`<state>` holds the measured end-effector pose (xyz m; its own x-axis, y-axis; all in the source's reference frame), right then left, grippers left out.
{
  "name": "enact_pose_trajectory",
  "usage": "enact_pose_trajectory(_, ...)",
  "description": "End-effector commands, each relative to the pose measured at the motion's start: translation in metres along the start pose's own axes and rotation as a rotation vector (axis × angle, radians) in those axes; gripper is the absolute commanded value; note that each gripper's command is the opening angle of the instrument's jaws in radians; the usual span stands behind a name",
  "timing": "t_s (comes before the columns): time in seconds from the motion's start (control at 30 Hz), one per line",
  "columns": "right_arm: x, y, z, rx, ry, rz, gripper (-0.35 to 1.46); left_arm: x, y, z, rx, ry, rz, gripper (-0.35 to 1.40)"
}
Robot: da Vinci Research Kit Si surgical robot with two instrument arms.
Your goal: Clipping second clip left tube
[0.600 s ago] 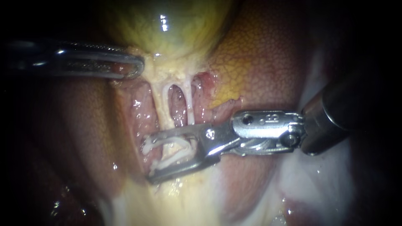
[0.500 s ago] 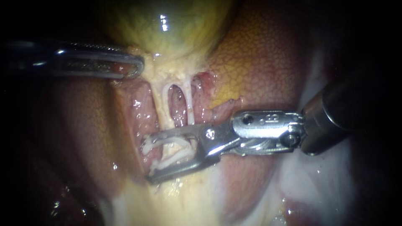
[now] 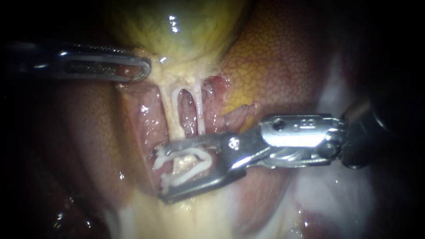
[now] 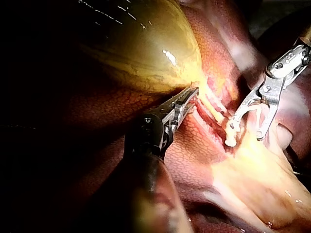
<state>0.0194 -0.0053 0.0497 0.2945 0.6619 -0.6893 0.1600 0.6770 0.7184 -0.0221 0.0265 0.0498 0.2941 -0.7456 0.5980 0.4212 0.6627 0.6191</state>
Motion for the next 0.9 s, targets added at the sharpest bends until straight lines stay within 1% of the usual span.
enact_pose_trajectory(0.03, -0.0002, 0.0002, -0.0005, -0.003, 0.001, -0.001, 0.44, 0.0000, 0.0000, 0.0000, 0.000, 0.000, 0.000, -0.35)
enact_pose_trajectory(0.23, -0.0012, 0.0011, -0.0029, -0.015, 0.001, -0.003, 0.44, 0.0000, 0.0000, -0.0001, 0.001, 0.000, 0.000, -0.35)
enact_pose_trajectory(0.4, -0.0017, 0.0021, -0.0041, -0.027, 0.003, -0.003, 0.44, 0.0000, 0.0000, -0.0001, 0.001, 0.000, 0.000, -0.35)
enact_pose_trajectory(0.63, -0.0031, 0.0035, -0.0039, -0.035, 0.001, -0.010, 0.44, 0.0000, 0.0000, -0.0001, 0.001, 0.000, 0.000, -0.35)
enact_pose_trajectory(0.9, -0.0049, 0.0063, -0.0029, -0.051, -0.001, -0.019, 0.44, 0.0000, 0.0000, -0.0001, 0.001, 0.000, 0.000, -0.35)
